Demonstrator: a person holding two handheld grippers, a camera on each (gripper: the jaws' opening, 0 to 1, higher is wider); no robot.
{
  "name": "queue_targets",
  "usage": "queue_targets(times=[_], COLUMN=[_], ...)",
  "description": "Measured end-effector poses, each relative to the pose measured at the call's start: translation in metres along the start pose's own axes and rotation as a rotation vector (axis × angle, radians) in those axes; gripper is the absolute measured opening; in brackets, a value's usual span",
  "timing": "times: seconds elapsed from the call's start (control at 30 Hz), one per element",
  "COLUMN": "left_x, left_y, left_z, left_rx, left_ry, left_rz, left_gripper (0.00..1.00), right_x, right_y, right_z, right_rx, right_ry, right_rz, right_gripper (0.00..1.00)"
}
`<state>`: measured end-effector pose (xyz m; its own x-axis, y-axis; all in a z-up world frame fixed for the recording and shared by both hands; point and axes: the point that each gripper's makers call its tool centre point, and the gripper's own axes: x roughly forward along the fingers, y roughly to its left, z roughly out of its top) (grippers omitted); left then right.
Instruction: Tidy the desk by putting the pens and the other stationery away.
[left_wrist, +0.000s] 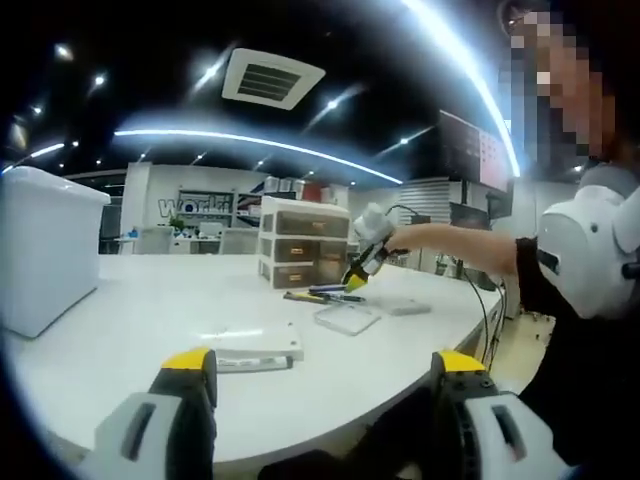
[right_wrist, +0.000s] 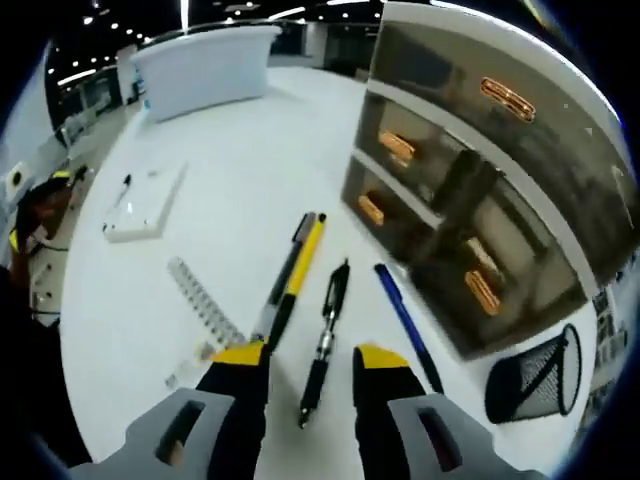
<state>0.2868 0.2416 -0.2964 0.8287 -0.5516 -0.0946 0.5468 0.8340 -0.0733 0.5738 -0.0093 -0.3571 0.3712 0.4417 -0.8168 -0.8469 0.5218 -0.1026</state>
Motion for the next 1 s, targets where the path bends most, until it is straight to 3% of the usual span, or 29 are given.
queue_targets(times=[0.13, 0.43, 0.7, 1.0], left_x=[-0.002, -0.001, 0.003, 0.003], left_y=[0.001, 0.001, -0.004, -0.004], left_z=[-0.001, -0.006, -0.014, -0.012], left_rx=[0.002, -0.002, 0.037, 0.038], left_ry=[0.001, 0.011, 0.05, 0.049], left_rz=[0.005, 0.008, -0.001, -0.001], left_gripper=[0.87, 0.86, 0.85, 0.85], right_x=[0.007, 0.022, 0.031, 0.034], right_y=[-0.003, -0.001, -0.005, -0.003], right_z=[-0.002, -0.01, -0.013, -0.013], right_rx=[-0.031, -0.006, 0.005, 0.008], right_ry=[0.044, 0.123, 0.161, 0.217], right_rz=[-0.02, 0.02, 0.032, 0.049], right_gripper=[0.28, 0.22, 0.2, 0.15])
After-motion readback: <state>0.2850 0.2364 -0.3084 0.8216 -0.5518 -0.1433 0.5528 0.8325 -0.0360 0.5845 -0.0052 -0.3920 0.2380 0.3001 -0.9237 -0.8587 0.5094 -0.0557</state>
